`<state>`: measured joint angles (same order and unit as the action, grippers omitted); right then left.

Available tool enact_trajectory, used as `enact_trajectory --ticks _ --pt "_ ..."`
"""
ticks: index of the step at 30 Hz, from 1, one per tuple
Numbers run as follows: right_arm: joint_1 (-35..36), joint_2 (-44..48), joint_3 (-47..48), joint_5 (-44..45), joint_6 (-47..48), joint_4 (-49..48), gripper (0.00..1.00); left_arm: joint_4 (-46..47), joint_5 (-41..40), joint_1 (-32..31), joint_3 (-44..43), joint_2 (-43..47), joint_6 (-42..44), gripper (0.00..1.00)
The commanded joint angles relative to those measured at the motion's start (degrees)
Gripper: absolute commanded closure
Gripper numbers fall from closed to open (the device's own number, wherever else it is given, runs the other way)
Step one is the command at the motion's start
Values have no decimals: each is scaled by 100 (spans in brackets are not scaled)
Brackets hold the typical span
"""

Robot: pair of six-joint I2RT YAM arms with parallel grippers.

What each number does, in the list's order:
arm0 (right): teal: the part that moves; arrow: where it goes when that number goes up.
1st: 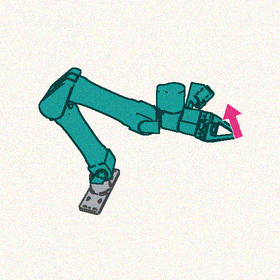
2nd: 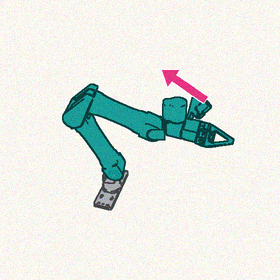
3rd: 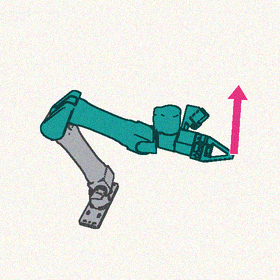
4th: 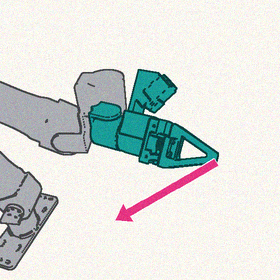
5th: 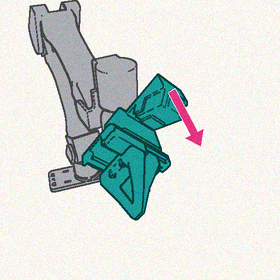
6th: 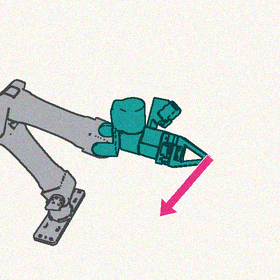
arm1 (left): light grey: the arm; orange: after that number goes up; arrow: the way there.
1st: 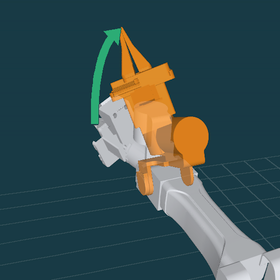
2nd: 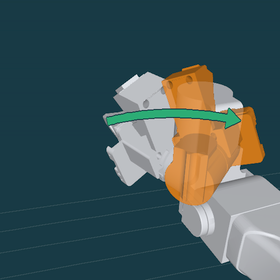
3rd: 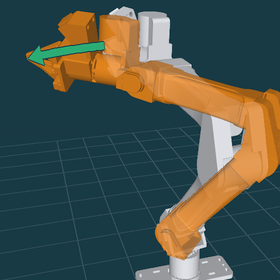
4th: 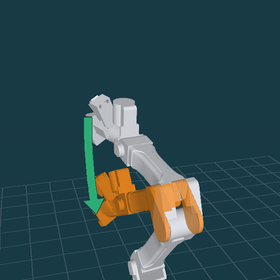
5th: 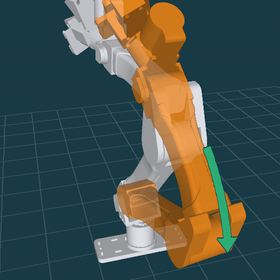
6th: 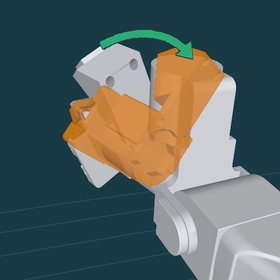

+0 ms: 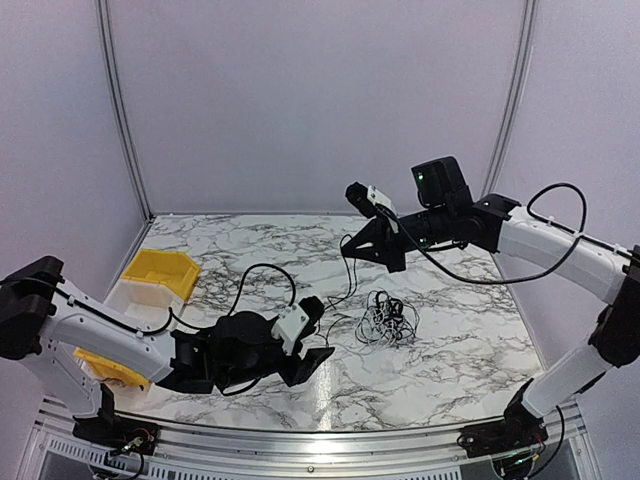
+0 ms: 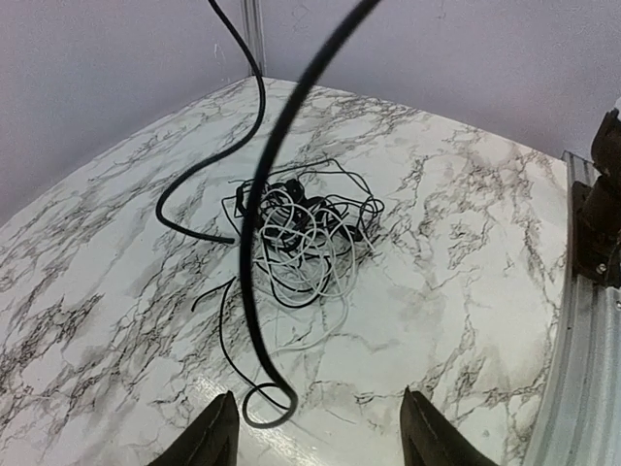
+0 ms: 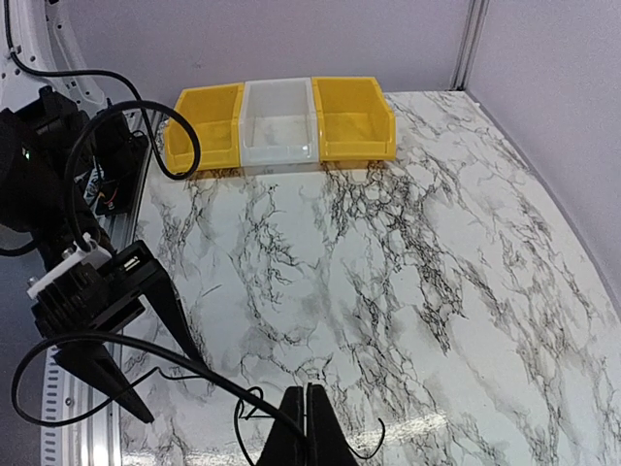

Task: Untangle the cables

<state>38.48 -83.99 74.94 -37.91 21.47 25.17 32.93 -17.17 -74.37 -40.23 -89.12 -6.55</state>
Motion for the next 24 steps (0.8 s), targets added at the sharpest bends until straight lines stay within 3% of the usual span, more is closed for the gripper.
enact_trajectory --ticks 1,6,13,17,24 --pt "-33 14 332 20 -4 160 100 798 -764 0 -197 -469 913 42" --pt "-40 -6 409 22 -14 219 100 952 -1441 19 -368 -891 907 53" --pt "-93 23 340 43 -39 187 100 1859 -1647 28 -57 -1096 962 75" --pt "-223 23 328 63 -60 164 100 2022 -1747 28 -56 -1065 955 98" --pt "-1391 23 140 1161 475 66 100 1744 -2344 32 655 80 273 100"
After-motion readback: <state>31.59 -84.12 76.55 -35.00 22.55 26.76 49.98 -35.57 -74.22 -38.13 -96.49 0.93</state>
